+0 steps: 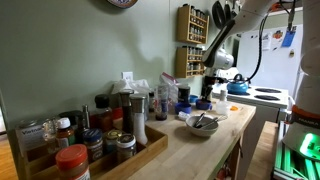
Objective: Remove the orange bowl from the blue bowl
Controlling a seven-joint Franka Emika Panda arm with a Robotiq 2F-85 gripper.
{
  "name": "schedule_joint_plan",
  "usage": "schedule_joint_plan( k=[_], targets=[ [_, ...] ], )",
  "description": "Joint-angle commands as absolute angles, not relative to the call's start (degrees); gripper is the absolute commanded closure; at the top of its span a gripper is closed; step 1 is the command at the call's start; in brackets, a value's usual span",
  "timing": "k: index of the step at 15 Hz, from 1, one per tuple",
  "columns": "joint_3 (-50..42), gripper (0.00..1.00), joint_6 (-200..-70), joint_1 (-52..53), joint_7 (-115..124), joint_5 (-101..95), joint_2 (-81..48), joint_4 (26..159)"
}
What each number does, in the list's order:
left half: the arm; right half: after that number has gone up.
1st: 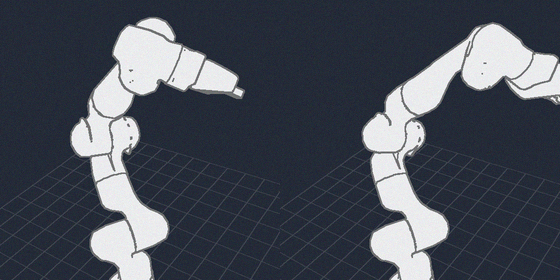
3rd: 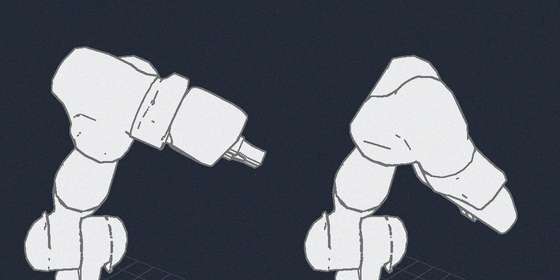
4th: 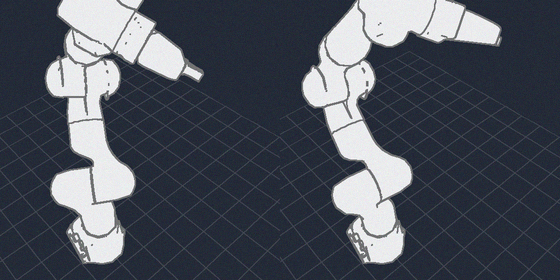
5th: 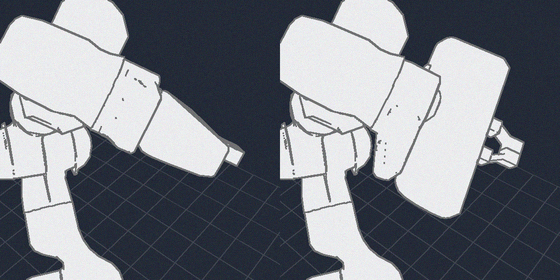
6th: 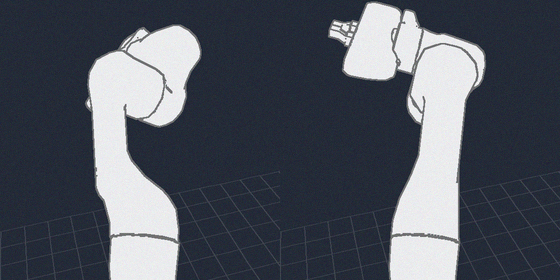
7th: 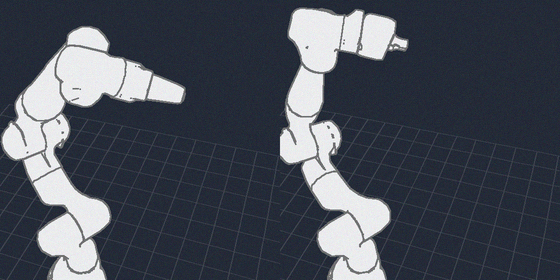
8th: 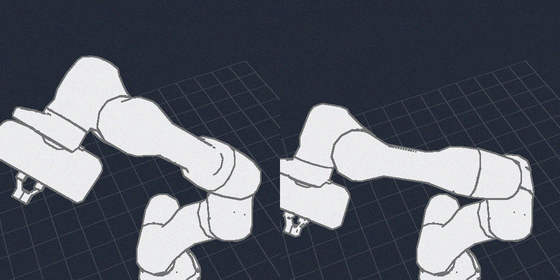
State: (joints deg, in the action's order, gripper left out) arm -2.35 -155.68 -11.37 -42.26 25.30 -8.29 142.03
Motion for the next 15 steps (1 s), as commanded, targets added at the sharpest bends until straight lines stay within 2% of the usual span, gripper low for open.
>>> schedule_joint_plan(
  k=[1,15],
  targets=[
    [-1.44,0.58,-159.06,-11.63,-42.98,25.82,-7.92,143.5],
    [-3.31,0.58,-168.48,-10.02,-40.45,19.99,-11.51,144.04]
  ],
)
